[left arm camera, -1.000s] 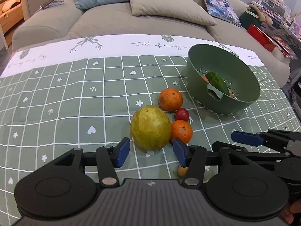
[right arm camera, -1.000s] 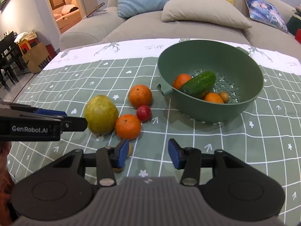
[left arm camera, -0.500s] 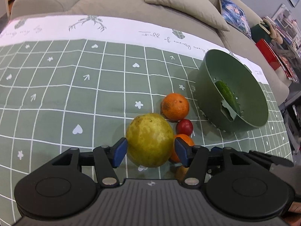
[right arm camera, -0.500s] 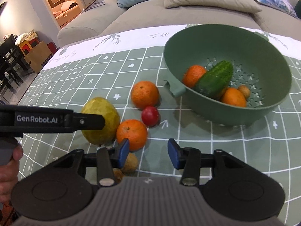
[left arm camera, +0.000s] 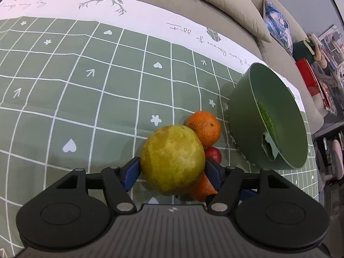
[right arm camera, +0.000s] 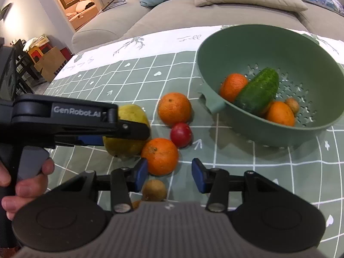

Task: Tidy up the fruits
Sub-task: 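Grasp the large pear with the left tool while the right tool grasps an orange, then carry the pear and orange over the colander and lower them in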

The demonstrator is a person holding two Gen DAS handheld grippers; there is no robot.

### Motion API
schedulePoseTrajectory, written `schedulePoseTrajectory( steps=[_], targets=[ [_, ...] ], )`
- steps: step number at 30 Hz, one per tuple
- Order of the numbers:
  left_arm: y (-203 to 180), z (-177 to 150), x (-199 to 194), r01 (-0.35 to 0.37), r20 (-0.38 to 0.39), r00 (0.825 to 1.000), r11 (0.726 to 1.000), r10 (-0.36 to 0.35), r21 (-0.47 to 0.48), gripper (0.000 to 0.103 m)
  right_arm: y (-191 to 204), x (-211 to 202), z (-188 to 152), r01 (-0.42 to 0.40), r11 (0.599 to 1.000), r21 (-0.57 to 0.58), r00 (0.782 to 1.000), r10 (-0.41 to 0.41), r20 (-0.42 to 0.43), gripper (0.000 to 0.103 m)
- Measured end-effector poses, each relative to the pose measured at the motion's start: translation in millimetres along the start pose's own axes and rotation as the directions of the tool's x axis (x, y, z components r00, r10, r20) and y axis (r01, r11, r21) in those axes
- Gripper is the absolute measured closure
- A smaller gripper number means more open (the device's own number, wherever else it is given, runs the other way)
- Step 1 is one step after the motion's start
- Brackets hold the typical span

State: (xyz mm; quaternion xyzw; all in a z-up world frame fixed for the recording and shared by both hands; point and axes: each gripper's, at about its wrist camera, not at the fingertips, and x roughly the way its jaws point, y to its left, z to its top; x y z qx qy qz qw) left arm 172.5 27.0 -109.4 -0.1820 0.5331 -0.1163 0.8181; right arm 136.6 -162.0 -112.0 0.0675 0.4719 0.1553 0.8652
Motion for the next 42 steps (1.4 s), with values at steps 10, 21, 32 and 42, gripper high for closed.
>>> schedulePoseTrajectory(
  steps=[10,21,32,42],
  targets=[
    [6.5,-2.9,-7.3,-0.019,0.002,1.0,1.0,0.019,-0.012,0.031,9.8,13.5,6.3,-0.027,1.0,-0.01,1.0,0.027,-0.016,0.06],
    [21.2,-14.6,-24.3,-0.065,-0.019,0.998,0.998,0.065,0.0,0.031,17.7,28.5,7.0,0.006,0.998,-0.059,1.0,-0.007,-0.027,0.062],
    [10.4,-29.9,-45.8,-0.063,0.032,0.998,0.998,0.062,0.018,0.031,28.1,0.9,4.3,0.001,0.992,-0.126,1.0,0.001,0.02,0.063],
    [-23.4,-36.8,-76.9,-0.007,0.069,0.998,0.997,0.002,0.072,0.031,19.7,-50.4,-9.0,0.007,0.989,-0.145,0.998,0.003,0.064,0.063]
  ],
)
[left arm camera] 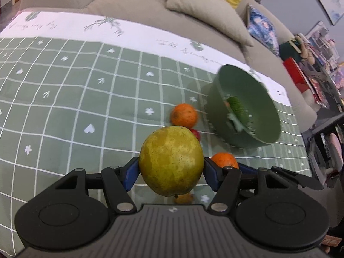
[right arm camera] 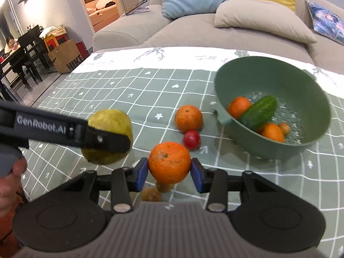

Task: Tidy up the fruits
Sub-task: 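Carry the pear and orange over the colander and lower them in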

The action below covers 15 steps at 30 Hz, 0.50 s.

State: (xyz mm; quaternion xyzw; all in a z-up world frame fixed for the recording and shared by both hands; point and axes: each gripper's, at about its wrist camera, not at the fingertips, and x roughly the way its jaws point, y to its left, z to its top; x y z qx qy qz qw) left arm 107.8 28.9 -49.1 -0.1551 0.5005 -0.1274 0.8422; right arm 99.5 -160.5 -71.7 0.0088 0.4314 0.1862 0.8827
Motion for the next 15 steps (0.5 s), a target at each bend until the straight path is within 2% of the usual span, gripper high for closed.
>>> schedulePoseTrajectory(
  steps=[8,15],
  targets=[
    [-42.3,8.8,-8.3,0.044,0.008,0.999,0.995,-0.045,0.089,0.031,-24.7,-41.2,-8.2,0.034,0.999,0.0,0.999,-0.034,0.039,0.063],
    [-85.2,29.6,3.5,0.069,0.0,0.998,0.98,-0.07,0.187,0.031,-54.4,-63.6,-1.3,0.086,0.996,0.001,0.994,-0.085,0.075,0.063]
  ],
)
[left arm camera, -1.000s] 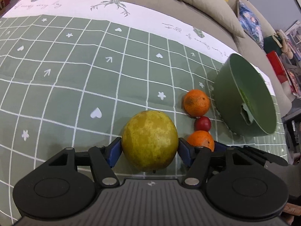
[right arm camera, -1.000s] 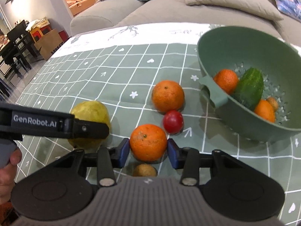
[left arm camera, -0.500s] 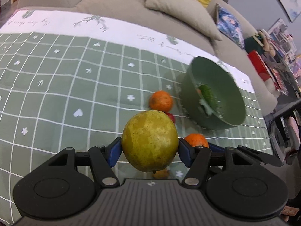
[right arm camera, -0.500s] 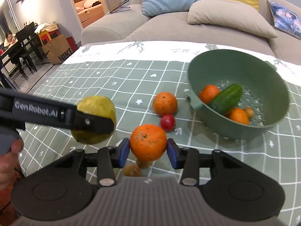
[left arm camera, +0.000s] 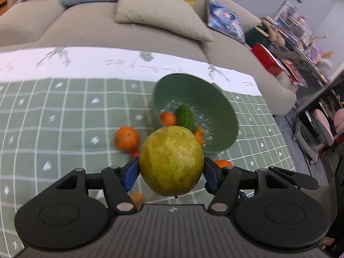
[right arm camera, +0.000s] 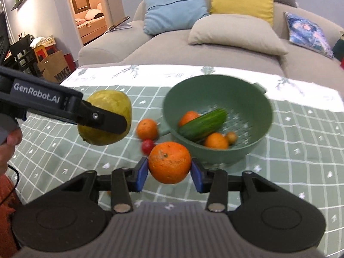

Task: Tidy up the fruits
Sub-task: 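Carry the pear and orange over the colander and lower them in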

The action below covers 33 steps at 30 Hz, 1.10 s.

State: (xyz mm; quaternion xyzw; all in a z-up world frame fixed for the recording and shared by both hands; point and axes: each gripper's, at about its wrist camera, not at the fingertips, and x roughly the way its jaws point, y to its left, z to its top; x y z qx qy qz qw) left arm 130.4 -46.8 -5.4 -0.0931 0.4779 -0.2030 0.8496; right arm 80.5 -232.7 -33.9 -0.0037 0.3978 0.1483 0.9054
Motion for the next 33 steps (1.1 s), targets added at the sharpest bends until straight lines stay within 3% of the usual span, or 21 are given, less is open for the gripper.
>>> schedulePoseTrajectory(
  steps=[8,18,33],
  targets=[
    [-30.1,39.1,34.6,-0.018,-0.02,1.0,0.995,0.02,0.095,0.031,-33.5,7.1,24.3,0.066,0.997,-0.031,0.998,-0.066,0.011,0.063],
    [-38.0,77.2,84.5,-0.07,-0.063,0.995,0.987,0.08,0.145,0.031,-68.2,50.4,56.0,0.109,0.991,-0.073,0.993,-0.112,-0.029,0.063],
    [-40.9,88.8,149.3,-0.166,-0.145,0.967,0.95,0.209,0.265,0.031,-94.1,125.0,71.5,0.124,0.982,-0.143,0.977,-0.146,-0.152,0.064]
  ],
)
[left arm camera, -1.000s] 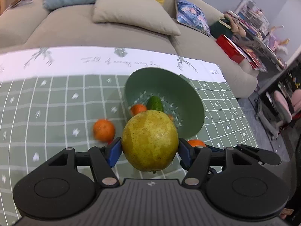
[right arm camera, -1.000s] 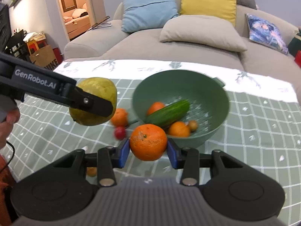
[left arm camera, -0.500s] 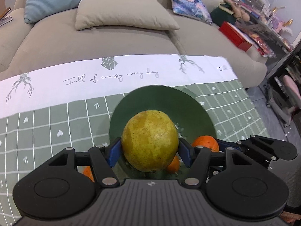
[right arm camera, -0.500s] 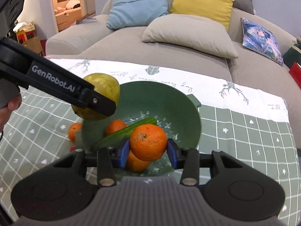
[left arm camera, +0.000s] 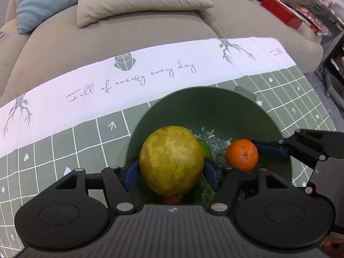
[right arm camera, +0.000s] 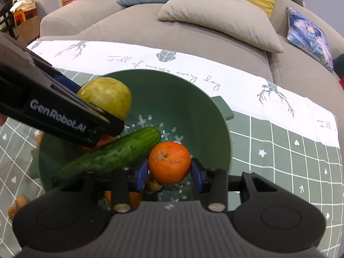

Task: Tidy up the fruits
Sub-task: 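Carry the pear and orange over the colander and lower them in, then open the left tool on the pear while the right tool releases the orange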

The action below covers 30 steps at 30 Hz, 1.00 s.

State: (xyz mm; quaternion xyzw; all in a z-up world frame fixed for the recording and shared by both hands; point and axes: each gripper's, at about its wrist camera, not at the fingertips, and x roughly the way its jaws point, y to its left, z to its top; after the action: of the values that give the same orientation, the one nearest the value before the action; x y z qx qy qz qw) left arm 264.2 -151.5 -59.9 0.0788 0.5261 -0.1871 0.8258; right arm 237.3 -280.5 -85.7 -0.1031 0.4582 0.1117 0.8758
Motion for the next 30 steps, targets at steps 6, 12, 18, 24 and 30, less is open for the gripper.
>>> schedulePoseTrajectory(
  steps=[6,12,18,24,30],
  targets=[
    [-8.1,2.0,6.6,-0.014,-0.002,1.0,0.998,0.014,0.057,0.03,5.5,9.8,4.5,0.005,0.999,-0.042,1.0,-0.005,-0.007,0.064],
    [-8.8,2.3,11.3,-0.008,-0.003,1.0,0.998,0.009,0.062,0.03,6.8,13.4,5.9,0.01,0.999,-0.052,1.0,-0.011,-0.009,0.063],
    [-9.7,-1.0,9.8,-0.014,0.012,1.0,0.997,0.013,0.072,0.027,5.7,10.3,4.5,0.004,0.999,-0.037,1.0,-0.005,-0.003,0.063],
    [-6.3,1.3,2.8,-0.007,0.031,1.0,0.999,0.006,0.048,0.021,2.1,2.5,5.2,0.002,1.0,-0.013,1.0,-0.002,0.02,0.051],
    [-5.1,4.0,-15.9,-0.004,0.076,0.997,0.999,0.001,0.048,0.018,2.3,-10.1,6.7,-0.009,1.0,0.005,0.999,0.009,0.04,0.051]
  ],
)
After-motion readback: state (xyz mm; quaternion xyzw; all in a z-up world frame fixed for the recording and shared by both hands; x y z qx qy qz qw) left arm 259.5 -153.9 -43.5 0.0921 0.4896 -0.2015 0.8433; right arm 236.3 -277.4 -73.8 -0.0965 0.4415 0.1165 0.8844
